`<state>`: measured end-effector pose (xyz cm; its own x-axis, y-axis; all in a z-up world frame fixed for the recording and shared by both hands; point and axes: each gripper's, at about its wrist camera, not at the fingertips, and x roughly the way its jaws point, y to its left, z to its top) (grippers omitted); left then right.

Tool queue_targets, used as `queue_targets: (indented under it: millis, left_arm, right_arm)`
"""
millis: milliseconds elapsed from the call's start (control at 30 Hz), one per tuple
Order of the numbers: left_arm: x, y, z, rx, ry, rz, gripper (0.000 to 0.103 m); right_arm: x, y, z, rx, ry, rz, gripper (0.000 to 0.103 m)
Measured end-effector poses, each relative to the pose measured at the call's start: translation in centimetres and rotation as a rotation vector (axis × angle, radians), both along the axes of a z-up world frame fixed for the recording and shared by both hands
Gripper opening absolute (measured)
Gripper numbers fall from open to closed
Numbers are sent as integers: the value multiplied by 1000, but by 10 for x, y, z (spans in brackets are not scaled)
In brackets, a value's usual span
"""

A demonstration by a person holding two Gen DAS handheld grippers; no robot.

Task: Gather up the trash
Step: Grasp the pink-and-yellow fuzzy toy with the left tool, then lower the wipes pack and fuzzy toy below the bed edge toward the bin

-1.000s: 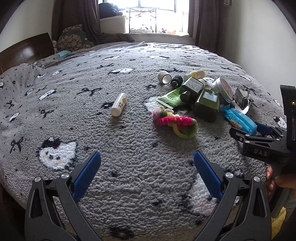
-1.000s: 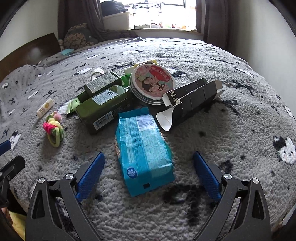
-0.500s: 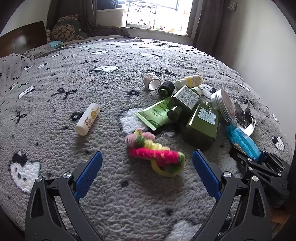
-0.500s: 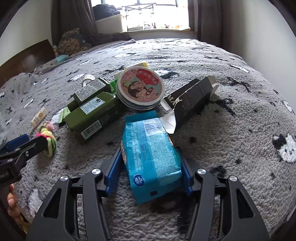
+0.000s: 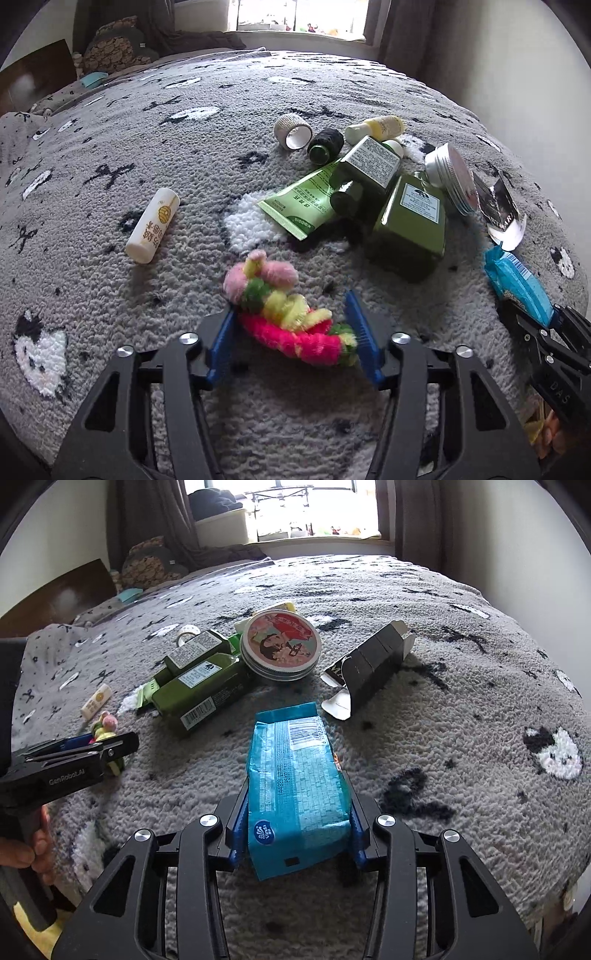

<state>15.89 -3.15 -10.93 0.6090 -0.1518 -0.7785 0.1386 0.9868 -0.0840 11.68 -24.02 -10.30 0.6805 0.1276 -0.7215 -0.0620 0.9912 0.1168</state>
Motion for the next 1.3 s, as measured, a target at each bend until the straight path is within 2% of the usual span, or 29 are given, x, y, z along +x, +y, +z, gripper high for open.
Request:
queue_targets:
  millis: [133,233,433,600,800,1033,1200,1300]
  left_arm:
    - [-19,3,2,-19,-7,-13,48]
    - [-36,7,5,-33,-16,-15,39]
    - [-70,10,11,-56,-54,-27,34]
    - [-94,5,15,-67,-88,-49,24]
    - [-119,5,22,-67,-133,-72,22]
    - [-174,11,43,-60,-213,-86,22]
    - [-210,12,38,-43,-227,-99,22]
    - [-226,11,22,-23,-188,-119,22]
  right_arm:
    - [-18,-1,3,35,-4,27,43]
    - [-33,5,6,25,-18,55,43]
    - [-63,21,11,-15,-52,92,43]
    - [-83,25,22,-2,-91,109,43]
    - [-107,22,36,2,-131,109,43]
    - [-139,27,39,7,-159,137,43]
    - [-159,38,27,37,-102,232,43]
    - [-170,45,12,10,-60,267,43]
